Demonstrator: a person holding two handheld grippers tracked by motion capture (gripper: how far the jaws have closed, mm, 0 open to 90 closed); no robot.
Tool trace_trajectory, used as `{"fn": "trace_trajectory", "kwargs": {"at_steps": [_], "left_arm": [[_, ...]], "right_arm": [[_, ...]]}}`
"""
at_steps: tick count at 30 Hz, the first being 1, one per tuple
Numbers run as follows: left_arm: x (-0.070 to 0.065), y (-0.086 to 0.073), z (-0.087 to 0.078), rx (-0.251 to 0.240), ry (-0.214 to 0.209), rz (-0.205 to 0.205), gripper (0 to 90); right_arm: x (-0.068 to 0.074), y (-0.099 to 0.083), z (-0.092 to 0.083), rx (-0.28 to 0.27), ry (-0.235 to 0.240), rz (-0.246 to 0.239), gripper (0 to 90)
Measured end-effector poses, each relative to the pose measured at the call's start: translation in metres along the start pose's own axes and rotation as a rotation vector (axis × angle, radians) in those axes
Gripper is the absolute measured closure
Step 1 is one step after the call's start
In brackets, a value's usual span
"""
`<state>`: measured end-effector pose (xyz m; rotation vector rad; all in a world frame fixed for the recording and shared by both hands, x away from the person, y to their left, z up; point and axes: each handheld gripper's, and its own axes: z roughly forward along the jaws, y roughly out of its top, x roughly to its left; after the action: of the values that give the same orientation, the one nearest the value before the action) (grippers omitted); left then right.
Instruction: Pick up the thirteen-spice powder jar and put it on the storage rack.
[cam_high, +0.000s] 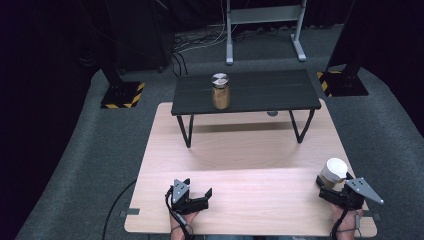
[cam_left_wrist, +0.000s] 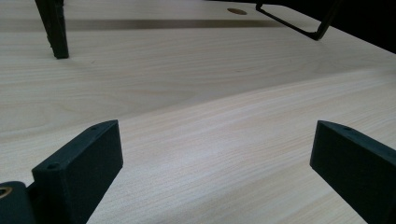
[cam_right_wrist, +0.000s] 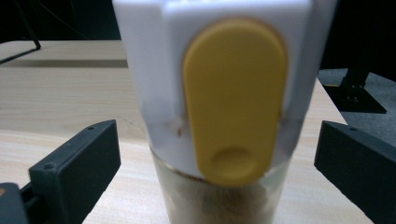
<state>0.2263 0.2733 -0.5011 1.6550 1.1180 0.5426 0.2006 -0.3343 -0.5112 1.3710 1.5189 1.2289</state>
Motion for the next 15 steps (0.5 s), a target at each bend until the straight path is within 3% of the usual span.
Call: {"fn": "trace_trajectory", "kwargs": {"at_steps": [4, 5, 6, 7, 11, 15], "left_arm": [[0.000, 0.000, 0.000, -0.002, 0.000, -0.001, 2.4], [0.000, 0.000, 0.000, -0.002, 0.000, -0.002, 2.4], [0.000, 0.000, 0.000, -0.002, 0.000, -0.003, 2.4], [0.000, 0.000, 0.000, -0.002, 0.002, -0.003, 2.5], [0.000, 0.000, 0.000, 0.002, 0.002, 0.000, 2.7], [0.000, 0.000, 0.000, 0.001, 0.002, -0.003, 2.8]], "right_arm": [[-0.001, 0.002, 0.003, -0.019, -0.008, 0.006, 0.0], [-0.003, 0.002, 0.004, -0.020, 0.002, 0.011, 9.1], [-0.004, 0.001, 0.003, -0.022, 0.007, 0.019, 27.3], [-0.007, -0.001, 0.004, -0.022, 0.031, 0.007, 28.7], [0.001, 0.002, 0.002, -0.012, 0.003, -0.015, 29.5], [0.001, 0.005, 0.001, -0.003, 0.011, 0.016, 29.7]]}}
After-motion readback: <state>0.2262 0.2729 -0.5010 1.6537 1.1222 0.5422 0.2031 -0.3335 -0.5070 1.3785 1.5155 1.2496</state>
